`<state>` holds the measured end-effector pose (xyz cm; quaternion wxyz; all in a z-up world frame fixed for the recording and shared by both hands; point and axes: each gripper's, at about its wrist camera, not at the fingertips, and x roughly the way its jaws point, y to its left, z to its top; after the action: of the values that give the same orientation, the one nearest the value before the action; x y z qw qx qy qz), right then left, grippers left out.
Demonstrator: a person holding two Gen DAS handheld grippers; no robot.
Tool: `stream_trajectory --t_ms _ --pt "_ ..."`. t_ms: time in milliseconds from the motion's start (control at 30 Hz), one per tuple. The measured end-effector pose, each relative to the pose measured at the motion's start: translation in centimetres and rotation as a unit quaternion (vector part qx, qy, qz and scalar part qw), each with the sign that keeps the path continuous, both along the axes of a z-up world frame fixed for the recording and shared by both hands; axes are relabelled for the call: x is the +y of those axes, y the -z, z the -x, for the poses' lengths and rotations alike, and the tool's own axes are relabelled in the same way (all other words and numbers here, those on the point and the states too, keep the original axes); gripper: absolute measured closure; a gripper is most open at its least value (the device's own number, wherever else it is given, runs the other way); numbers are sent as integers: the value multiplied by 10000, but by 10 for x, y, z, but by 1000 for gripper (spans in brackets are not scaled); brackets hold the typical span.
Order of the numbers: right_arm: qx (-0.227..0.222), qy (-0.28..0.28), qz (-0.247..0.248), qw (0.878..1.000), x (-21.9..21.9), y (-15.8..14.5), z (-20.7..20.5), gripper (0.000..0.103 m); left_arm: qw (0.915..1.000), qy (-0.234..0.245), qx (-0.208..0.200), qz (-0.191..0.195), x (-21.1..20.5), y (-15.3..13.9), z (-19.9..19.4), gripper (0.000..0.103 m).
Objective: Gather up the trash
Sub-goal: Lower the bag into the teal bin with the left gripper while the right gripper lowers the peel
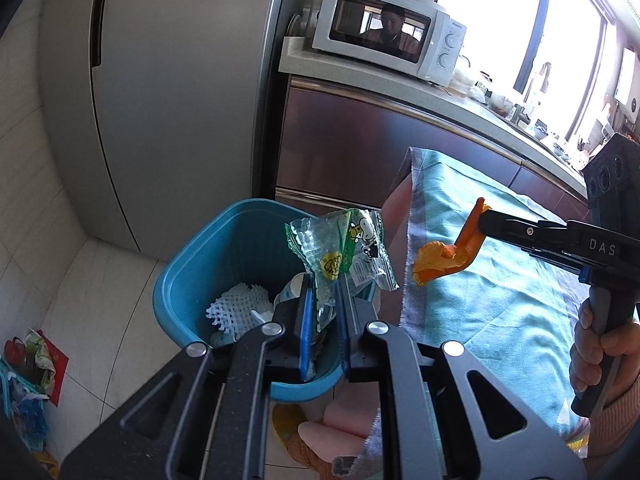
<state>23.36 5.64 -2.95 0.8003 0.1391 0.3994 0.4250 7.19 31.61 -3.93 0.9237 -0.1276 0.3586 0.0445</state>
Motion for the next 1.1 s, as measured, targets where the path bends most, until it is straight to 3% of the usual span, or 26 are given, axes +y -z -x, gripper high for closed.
stream_trajectory --t_ms 1100 --pt "159 -147 142 9997 26 11 -6 92 9996 -218 182 70 12 20 -17 92"
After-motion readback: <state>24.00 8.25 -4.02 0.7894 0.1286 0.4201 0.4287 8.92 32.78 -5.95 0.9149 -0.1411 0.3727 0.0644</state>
